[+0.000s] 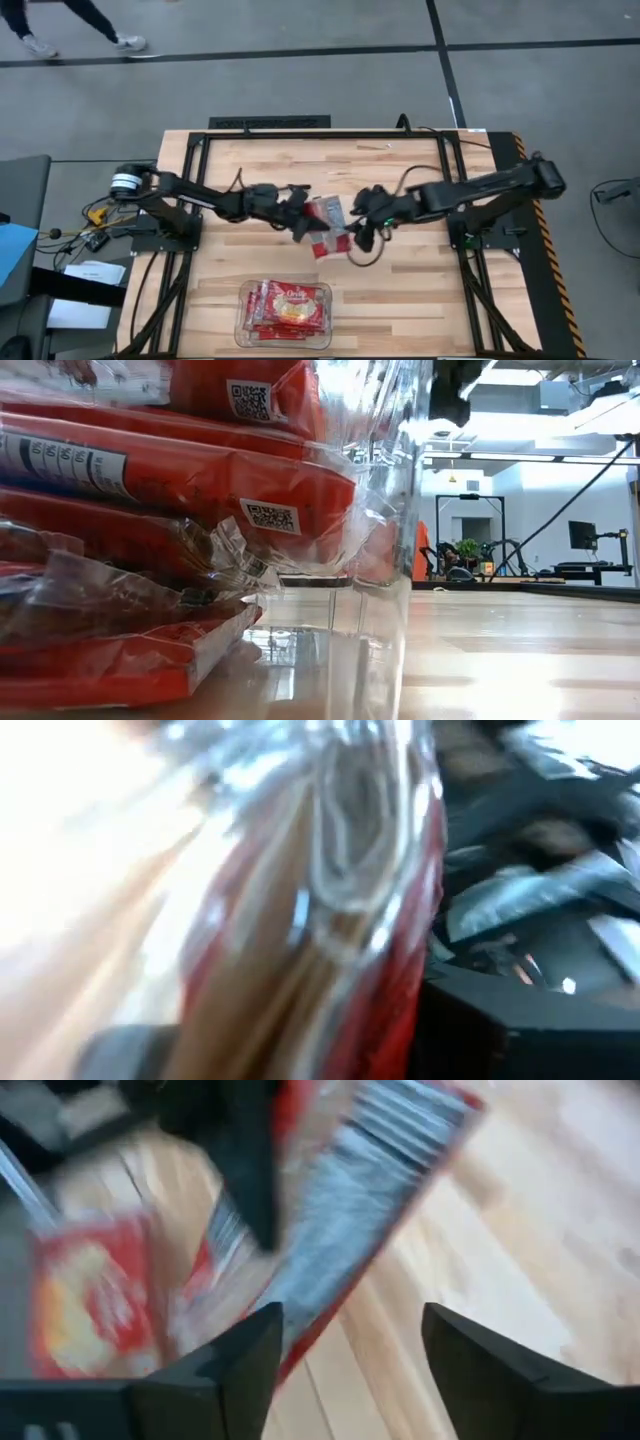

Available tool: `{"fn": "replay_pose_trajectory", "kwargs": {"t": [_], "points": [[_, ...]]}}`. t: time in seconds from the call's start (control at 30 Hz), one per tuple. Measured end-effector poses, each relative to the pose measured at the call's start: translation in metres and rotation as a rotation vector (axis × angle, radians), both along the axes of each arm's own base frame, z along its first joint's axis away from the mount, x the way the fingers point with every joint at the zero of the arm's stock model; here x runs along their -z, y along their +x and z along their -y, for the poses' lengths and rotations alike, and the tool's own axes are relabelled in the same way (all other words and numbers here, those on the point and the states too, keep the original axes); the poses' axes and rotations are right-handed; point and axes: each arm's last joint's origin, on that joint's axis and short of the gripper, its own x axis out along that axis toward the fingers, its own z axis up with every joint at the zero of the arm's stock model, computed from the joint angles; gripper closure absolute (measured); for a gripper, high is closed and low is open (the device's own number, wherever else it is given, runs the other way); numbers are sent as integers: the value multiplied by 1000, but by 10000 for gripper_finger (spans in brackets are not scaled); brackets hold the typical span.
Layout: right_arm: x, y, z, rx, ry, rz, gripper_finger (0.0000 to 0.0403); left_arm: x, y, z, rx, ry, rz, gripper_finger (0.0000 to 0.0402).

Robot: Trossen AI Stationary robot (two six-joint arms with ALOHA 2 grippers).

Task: Sort popcorn bags into baskets
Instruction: Put the red popcorn bag into the transparent bin

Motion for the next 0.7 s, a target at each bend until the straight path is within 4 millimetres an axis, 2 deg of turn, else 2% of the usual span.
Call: {"fn": "replay_pose_trajectory", "kwargs": {"t": [0.17,0.3,0.37,0.5,0.6,0.7], "points": [[-40,-30,2,42,-52,165,123,-65,-10,-2,-63,314,183,376],[-61,-53,2,43,-125,252,122,-111,-24,-7,-169,515,159,367],[-70,-60,1,10,-161,302,122,-121,-26,-9,-188,582,124,372],[-82,-61,-4,-55,-230,401,121,-143,-26,-10,-209,654,187,386],[-86,-58,-4,-60,-251,436,121,-141,-25,-11,-207,659,167,385],[-80,-55,-2,-54,-265,399,121,-141,-25,-12,-234,652,160,376]]}}
